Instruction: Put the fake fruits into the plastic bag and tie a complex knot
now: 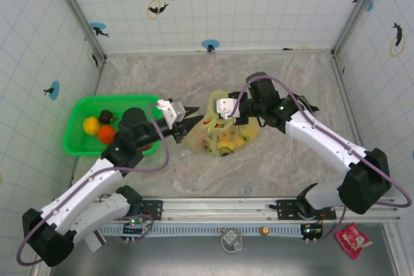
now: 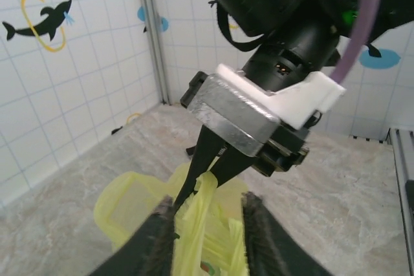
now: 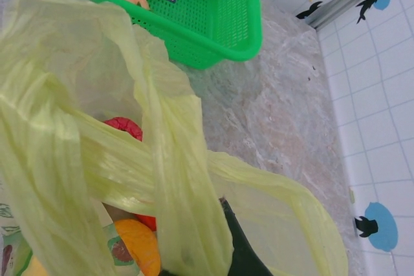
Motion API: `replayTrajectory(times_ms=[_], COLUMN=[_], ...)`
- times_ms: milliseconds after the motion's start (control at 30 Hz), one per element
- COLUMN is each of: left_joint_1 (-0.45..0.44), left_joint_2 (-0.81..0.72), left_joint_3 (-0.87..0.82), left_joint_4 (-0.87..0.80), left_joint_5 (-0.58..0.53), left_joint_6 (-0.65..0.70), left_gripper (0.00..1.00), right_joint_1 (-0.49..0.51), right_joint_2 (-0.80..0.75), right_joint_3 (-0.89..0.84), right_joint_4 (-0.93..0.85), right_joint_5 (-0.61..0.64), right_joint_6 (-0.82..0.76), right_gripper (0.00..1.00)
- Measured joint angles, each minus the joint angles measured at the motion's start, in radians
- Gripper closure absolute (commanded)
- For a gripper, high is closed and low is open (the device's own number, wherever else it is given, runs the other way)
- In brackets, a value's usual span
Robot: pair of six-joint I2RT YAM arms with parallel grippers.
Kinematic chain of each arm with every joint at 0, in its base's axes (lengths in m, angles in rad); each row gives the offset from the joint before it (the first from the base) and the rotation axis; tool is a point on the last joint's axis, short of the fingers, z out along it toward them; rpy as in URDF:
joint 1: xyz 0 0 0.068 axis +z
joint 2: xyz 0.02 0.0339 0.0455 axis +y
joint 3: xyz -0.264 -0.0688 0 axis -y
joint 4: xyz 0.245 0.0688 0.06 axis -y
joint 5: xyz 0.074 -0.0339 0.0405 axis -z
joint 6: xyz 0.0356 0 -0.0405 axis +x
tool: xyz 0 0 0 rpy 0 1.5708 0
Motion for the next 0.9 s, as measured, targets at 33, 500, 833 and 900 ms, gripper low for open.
replayTrajectory(times_ms=[33,500,833,900], left_joint_1=[0.000,-0.110,-0.118,-0.118], left_joint_2=[-0.014,0.103,0.161,0.161], left_joint_3=[0.000,0.006,0.050,0.061], left_joint_4=[-0.014,-0.253,-0.280,-0.276], left_joint_5=[0.005,0.060,-0.107,-0.121], left_joint_6=[-0.004,-0.229,-0.266,-0.263], left_gripper=[0.75,0.57,0.89,0.98], right_joint_1=[0.000,0.005,0.019,0.023], right_joint_2=[0.000,0.000,0.000,0.000], right_joint_3=[0.000,0.000,0.000,-0.004], right_joint_4=[-0.003,-0.002,0.002,0.007], right_joint_5=[0.000,0.003,0.012,0.015], right_joint_6=[0.000,0.006,0.016,0.018], right_gripper=[1.00,1.00,1.00,1.00])
